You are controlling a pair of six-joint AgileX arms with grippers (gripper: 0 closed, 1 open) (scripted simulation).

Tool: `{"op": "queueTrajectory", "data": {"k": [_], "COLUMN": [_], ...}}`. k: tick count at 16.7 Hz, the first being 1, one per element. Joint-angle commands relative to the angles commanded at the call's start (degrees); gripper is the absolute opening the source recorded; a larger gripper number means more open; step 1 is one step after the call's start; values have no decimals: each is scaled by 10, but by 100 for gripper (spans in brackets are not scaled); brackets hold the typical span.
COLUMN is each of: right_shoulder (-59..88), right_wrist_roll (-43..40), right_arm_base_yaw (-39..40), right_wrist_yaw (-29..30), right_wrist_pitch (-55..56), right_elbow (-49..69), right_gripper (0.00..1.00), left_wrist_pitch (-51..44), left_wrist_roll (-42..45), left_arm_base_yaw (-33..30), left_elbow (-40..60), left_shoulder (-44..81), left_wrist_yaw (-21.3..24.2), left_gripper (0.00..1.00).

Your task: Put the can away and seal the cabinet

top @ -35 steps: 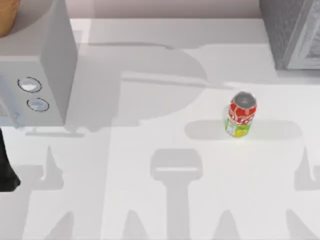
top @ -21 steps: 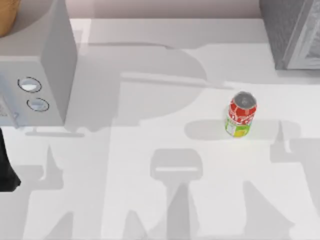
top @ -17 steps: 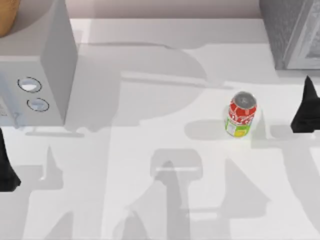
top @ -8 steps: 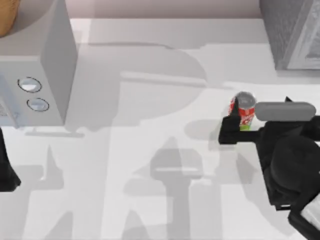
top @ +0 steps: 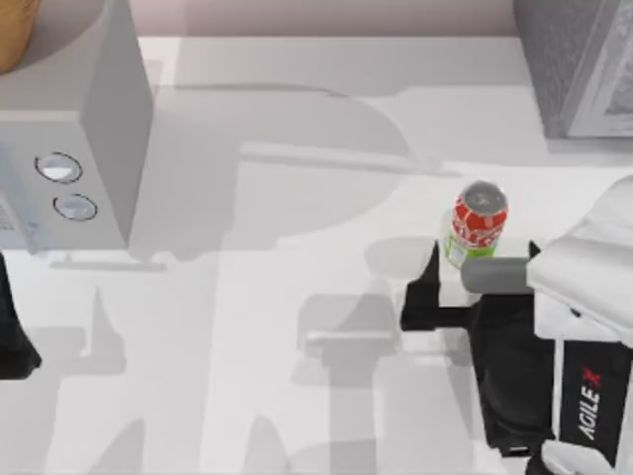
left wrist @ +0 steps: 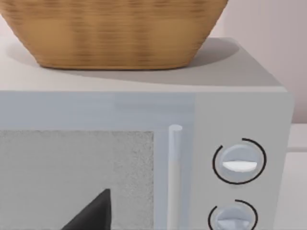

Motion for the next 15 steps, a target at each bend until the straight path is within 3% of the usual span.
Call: {"op": "queueTrajectory", "data": {"k": [7,15], "right_shoulder": [0,26], "right_wrist_roll": [-1,-13], "right_arm_base_yaw": [-8,-76], "right_wrist_yaw": [-7,-75], "right_wrist_pitch": [-7,-76], "right_elbow": [7,111], "right_gripper": [100,100], "left_wrist_pitch": [0,0], "left_wrist_roll": [0,0], "left_arm_base_yaw": [0,0], "left_elbow": [0,0], "left_shoulder": [0,0], "left_wrist_yaw": [0,0], "left_gripper": [100,100]}}
